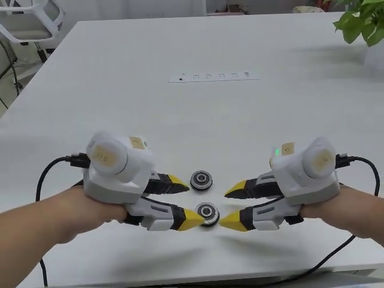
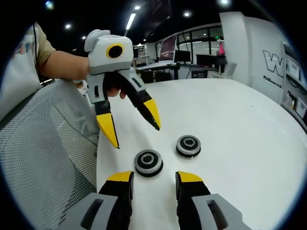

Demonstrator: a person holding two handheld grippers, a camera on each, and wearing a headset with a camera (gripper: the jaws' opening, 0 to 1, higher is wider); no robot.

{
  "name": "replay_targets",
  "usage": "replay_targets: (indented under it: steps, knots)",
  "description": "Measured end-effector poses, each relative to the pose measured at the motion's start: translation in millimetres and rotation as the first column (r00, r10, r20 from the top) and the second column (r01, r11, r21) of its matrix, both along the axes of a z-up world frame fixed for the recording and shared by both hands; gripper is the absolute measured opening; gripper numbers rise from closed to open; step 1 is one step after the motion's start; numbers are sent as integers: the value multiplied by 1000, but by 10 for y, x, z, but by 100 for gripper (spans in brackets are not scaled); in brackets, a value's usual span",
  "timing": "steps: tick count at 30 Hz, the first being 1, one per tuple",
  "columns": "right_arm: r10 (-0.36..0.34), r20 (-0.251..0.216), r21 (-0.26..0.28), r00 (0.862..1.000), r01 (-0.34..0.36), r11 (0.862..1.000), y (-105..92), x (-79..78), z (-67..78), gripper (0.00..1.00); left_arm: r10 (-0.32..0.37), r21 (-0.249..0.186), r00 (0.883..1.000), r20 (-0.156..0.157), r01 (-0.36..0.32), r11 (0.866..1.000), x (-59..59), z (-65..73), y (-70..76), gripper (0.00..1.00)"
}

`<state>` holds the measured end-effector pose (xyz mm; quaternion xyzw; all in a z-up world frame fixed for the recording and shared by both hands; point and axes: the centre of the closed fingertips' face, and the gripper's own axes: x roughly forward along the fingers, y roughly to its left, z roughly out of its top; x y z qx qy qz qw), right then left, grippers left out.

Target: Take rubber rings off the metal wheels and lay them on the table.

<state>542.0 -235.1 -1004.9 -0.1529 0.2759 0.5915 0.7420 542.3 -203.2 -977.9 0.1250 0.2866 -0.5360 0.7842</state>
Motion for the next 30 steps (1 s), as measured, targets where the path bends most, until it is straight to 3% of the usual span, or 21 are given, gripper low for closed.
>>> replay_targets:
  steps: [20, 30]
  knots:
    - [21, -11, -7, 1000, -21, 1000, 36, -38, -50, 31, -53, 46, 999, 6, 52, 998, -22, -193, -179, 24]
    - [20, -17, -9, 1000, -20, 1000, 35, -35, -77, 31, -47, 68, 998, 43, 44, 997, 14, -221, -183, 16]
